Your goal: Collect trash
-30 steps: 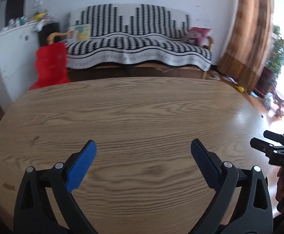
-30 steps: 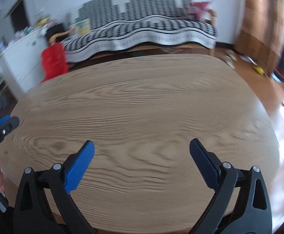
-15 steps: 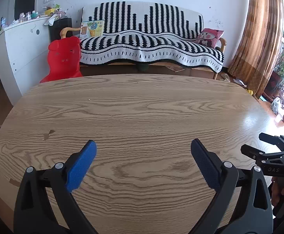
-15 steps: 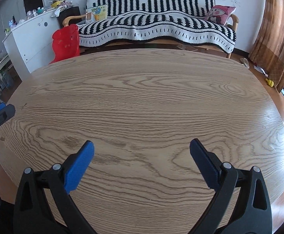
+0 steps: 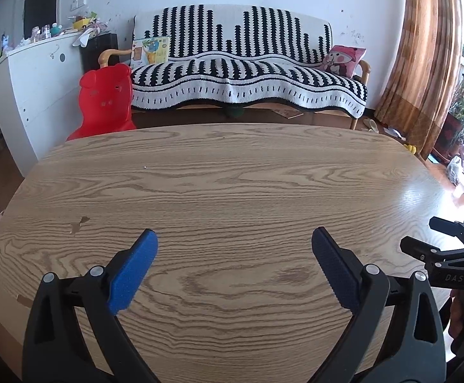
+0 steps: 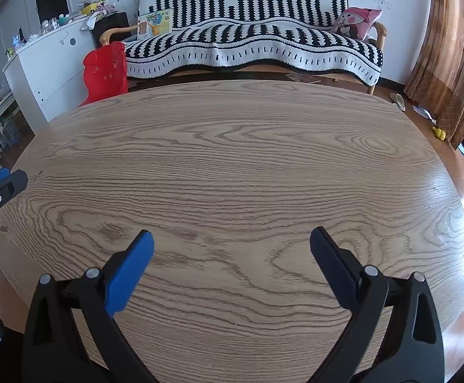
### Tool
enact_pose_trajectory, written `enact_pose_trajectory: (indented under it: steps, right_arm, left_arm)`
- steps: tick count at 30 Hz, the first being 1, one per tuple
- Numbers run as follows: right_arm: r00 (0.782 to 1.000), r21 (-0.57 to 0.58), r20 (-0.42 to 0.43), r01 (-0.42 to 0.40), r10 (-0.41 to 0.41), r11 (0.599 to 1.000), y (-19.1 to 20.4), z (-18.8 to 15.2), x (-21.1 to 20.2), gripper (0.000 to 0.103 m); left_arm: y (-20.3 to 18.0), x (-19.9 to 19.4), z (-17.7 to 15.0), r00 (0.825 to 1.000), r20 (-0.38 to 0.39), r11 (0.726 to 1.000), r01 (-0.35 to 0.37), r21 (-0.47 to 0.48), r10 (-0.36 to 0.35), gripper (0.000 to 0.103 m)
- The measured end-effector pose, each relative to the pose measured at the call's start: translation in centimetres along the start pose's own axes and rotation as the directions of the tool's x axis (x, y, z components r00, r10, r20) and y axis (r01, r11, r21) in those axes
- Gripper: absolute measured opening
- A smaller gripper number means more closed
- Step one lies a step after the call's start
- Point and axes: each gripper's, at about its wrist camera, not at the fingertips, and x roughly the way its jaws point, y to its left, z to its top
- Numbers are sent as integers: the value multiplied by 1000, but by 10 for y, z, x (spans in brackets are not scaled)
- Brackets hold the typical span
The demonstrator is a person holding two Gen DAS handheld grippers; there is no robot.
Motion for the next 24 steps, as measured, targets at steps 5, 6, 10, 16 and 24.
enact_pose_trajectory:
  steps: [5, 6, 10, 16, 24]
  right_arm:
    - [1000, 2, 1, 1, -1, 1000, -3, -1, -1, 95]
    - [1000, 1, 1, 1, -1, 1000, -3, -1, -1, 95]
    - [1000, 0, 1, 0, 0, 1000, -4, -1, -1, 95]
    - [1000, 1, 2, 0, 0, 1000, -3, -1, -1, 95]
    - [1000, 1, 2, 1, -1, 1000, -4, -1, -2, 95]
  left_arm:
    - [1, 0, 0, 1000, -2, 1000, -6, 0, 6, 94]
    - [2, 0, 0, 1000, -3, 1000, -8, -2, 8, 94]
    - [3, 0, 0, 1000, 0, 1000, -9, -1, 9, 94]
    - [3, -2, 0, 1000, 2, 1000, -16, -1, 16, 94]
    - [4, -3, 0, 1000, 2, 1000, -16, -2, 16, 94]
